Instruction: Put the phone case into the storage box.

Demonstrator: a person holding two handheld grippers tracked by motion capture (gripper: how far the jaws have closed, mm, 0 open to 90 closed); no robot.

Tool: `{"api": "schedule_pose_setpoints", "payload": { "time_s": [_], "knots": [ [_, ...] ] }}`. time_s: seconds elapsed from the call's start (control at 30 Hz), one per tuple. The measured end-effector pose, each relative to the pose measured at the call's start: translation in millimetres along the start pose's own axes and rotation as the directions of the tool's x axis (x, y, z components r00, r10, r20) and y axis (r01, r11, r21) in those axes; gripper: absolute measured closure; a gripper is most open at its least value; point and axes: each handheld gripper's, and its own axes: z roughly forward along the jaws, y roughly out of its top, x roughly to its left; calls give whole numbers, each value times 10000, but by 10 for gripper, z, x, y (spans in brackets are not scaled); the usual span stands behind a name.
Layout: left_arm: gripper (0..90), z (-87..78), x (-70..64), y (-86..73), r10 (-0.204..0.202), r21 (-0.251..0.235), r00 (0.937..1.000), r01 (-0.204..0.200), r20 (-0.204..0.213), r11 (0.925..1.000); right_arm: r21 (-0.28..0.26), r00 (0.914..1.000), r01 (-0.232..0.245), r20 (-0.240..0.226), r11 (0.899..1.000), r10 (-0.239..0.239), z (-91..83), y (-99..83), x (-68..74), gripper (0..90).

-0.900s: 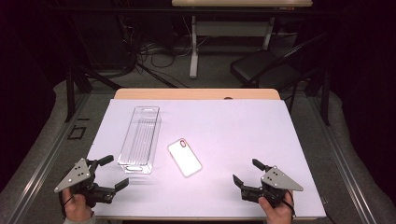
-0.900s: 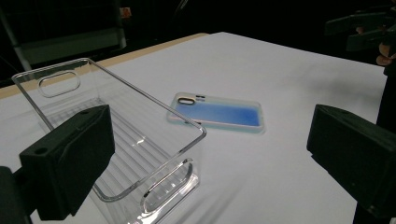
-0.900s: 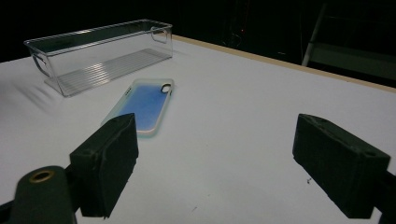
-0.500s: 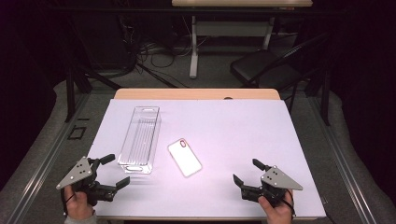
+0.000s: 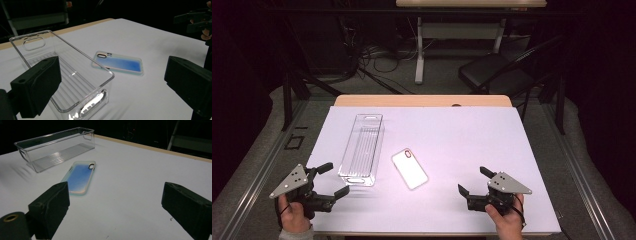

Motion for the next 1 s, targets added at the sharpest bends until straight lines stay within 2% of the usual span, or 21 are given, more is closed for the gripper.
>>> {"api": "schedule_pose_setpoints", "payload": {
  "time_s": [0.1,0.3,0.5,0.7,1.0],
  "knots": [
    [13,23,16,30,-154,191,9999,153,24,9997,213,10000,-33,-90,9998,35,17,44,-13,72],
    [13,65,29,112,-392,492,9992,391,7,9980,579,9984,-404,-381,9975,427,80,126,-51,65],
    [13,148,52,228,-408,852,9990,389,206,9956,870,9970,-370,-652,9955,428,181,251,-38,64],
    [13,268,84,383,-408,936,9986,374,345,9949,1152,9947,-437,-870,9924,539,286,390,-38,64],
    [13,486,118,588,-479,1194,9968,401,634,9920,1620,9934,-536,-917,9853,691,459,566,-28,65]
  ]
}}
